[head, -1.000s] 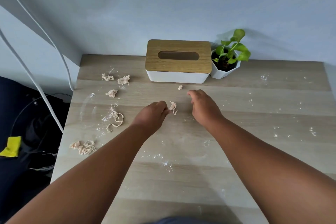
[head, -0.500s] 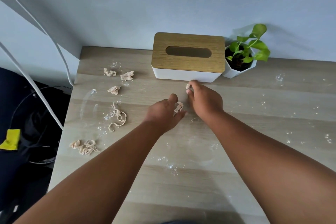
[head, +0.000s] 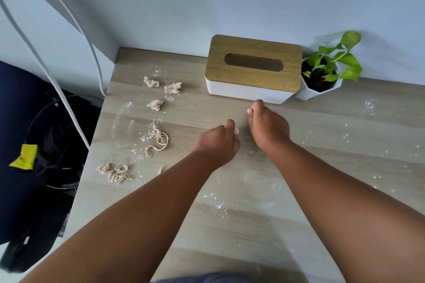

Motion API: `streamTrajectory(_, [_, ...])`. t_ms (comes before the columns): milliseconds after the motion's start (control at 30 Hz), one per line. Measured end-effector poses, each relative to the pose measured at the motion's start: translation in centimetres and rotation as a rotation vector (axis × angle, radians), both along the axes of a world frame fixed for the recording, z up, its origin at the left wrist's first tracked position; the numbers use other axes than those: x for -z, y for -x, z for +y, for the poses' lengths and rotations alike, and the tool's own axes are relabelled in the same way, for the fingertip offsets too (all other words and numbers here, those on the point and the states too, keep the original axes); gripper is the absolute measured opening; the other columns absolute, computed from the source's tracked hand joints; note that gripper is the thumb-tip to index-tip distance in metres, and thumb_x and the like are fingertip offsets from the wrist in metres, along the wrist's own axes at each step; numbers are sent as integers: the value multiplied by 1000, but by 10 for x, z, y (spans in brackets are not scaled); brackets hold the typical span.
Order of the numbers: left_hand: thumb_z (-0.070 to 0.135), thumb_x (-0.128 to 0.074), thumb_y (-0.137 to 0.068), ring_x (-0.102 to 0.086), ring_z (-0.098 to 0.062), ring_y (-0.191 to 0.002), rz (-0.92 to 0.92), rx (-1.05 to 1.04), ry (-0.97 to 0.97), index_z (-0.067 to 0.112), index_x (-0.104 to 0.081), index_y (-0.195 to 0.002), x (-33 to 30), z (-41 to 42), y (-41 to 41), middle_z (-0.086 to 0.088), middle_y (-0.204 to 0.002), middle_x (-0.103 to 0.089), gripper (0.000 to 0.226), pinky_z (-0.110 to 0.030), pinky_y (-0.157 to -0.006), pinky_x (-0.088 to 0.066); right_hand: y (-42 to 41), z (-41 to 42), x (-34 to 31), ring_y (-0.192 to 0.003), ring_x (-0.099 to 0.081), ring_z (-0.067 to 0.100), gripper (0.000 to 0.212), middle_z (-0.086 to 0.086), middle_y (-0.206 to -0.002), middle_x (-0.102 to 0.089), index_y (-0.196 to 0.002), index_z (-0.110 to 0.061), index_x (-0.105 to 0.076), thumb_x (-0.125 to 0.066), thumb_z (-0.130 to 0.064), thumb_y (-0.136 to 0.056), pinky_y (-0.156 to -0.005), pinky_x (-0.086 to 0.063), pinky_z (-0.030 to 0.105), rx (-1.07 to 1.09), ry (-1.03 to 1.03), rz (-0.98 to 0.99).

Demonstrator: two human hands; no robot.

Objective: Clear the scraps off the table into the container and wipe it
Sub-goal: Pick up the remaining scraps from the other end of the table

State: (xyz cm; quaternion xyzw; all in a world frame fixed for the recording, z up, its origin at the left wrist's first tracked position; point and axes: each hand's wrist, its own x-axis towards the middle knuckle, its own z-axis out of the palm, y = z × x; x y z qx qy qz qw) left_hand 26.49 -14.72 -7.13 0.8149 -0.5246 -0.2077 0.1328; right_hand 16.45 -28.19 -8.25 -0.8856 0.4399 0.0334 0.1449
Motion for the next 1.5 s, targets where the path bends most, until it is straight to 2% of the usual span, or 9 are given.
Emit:
streamTrajectory(133, [31,-48,-96,-60,-35,-70,43,-5,-22,17,-40,-97,-9,4,5,-7,-75,-60,17,-32,-61,-33,11,10,-4,-57,-47,28,36,8,-77,-64,-114,-7,-48,-31,-38,-111,-50,-27,31,-12,42,25])
streamTrajectory(300, [32,-45,-98,-44,-29,-64,44,3,-20,21,-36,-88,-20,12,15,7,-62,-36,17,-32,-61,-32,30,23,-13,-70,-66,35,36,11,-82,-68,-110,-8,-47,-33,-42,-110,-54,-33,34,-20,-19,-14])
streamTrajectory(433, [29,-43,-98,-45,-28,-64,65,1,-16,23,-34,-89,-30,22,25,6,-64,-40,13,-33,-61,-31,51,37,-26,-85,-69,36,16,8,-101,-72,-118,-14,-48,-42,-24,-108,-61,-37,35,-11,-149,-101])
streamTrajectory(567, [28,-44,-96,-46,-28,-68,63,-48,-51,26,-37,-92,-38,32,35,2,-73,-49,8,-33,-64,-33,74,55,-39,-78,-65,30,23,0,-90,-66,-122,-22,-47,-46,-12,-100,-62,-46,36,-73,-224,-150])
streamTrajectory(733, [27,-44,-96,-54,-33,-72,69,-125,-76,22,-39,-92,-52,45,52,-2,-74,-51,8,-36,-63,-43,94,74,-51,-77,-63,25,16,0,-94,-68,-118,-22,-53,-42,-26,-107,-64,-50,38,-134,-296,-268])
streamTrajectory(867, [25,-43,-98,-56,-34,-72,62,-191,-35,20,-41,-90,-62,58,68,-4,-73,-53,10,-36,-62,-42,106,86,-57,-76,-62,23,12,-3,-93,-68,-110,-24,-52,-43,-33,-108,-64,-50,38,-206,-311,-290])
streamTrajectory(1100, [27,-41,-102,-53,-35,-67,29,-335,16,16,-44,-84,-70,84,89,-3,-67,-50,21,-35,-59,-30,128,87,-62,-82,-65,28,15,-2,-99,-69,-114,-23,-51,-41,-28,-106,-71,-53,39,-247,-290,-257])
streamTrajectory(1267, [35,-41,-105,-59,-37,-71,10,-427,-15,17,-41,-81,-71,118,90,-2,-67,-50,30,-36,-60,-31,136,85,-57,-70,-56,27,12,-7,-80,-58,-106,-25,-51,-40,-30,-104,-62,-40,34,-245,-243,-226])
streamTrajectory(1500, [24,-51,-87,-45,-23,-55,27,-736,-25,21,-34,-79,-76,192,63,-3,-64,-53,19,-32,-48,-29,114,97,-60,-72,-58,30,8,-1,-82,-64,-98,-24,-52,-44,-21,-99,-65,-49,37,-253,-292,-226])
